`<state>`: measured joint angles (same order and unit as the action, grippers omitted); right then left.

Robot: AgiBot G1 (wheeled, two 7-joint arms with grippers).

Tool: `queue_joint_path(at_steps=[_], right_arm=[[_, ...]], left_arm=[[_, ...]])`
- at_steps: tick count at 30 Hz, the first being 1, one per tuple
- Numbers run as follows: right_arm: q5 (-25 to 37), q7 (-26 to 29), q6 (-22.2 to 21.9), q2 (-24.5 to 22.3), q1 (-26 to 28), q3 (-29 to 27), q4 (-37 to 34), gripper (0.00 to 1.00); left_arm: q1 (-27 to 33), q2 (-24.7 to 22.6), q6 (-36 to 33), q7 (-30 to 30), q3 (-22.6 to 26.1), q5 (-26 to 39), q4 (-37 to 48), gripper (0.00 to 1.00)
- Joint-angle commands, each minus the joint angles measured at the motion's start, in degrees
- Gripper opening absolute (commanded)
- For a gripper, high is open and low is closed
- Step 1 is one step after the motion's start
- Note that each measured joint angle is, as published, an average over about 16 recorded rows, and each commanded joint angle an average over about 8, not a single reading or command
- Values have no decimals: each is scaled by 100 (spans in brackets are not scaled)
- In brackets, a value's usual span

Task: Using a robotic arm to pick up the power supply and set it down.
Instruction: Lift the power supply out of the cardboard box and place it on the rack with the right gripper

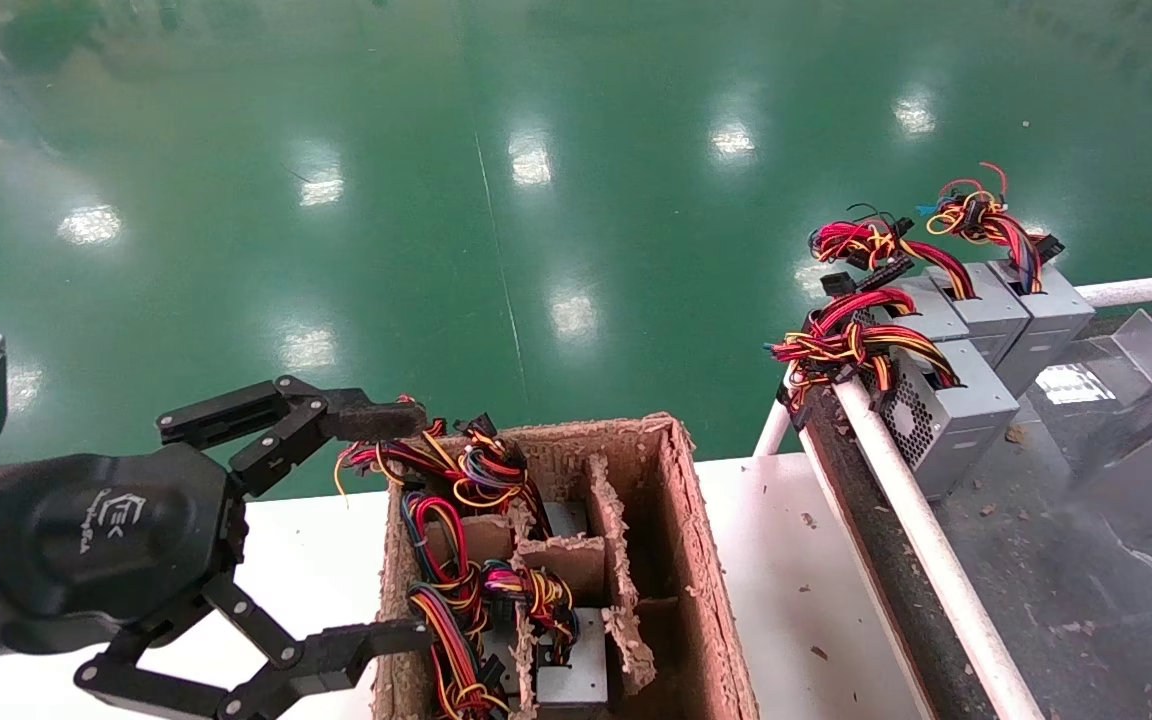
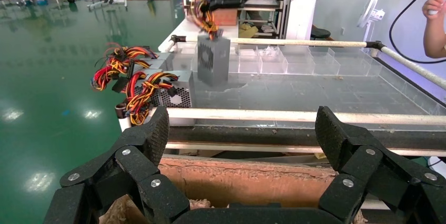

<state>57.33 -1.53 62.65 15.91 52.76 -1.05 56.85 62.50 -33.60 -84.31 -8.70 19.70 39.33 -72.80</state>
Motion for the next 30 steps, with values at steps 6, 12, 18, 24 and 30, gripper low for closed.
queue_joint_path(at_steps=[6, 12, 18, 24, 30], right_arm=[[605, 199, -203, 497, 621, 576, 88, 0], [1278, 379, -222, 1019, 1549, 1110, -92, 0], [1779, 422, -18, 1458, 2349, 1514, -511, 0], [1978, 256, 400, 1725, 2875, 1749, -959, 0], [2080, 60, 578, 1857, 3161, 1842, -1319, 52]], left_arm=[[0, 0, 0, 0, 1, 0, 0, 100], [0, 1, 1, 1, 1, -1, 0, 100], [0, 1, 1, 1, 2, -1, 0, 100], [1, 1, 1, 1, 3, -2, 0, 100], [1, 1, 1, 2, 3, -2, 0, 100]])
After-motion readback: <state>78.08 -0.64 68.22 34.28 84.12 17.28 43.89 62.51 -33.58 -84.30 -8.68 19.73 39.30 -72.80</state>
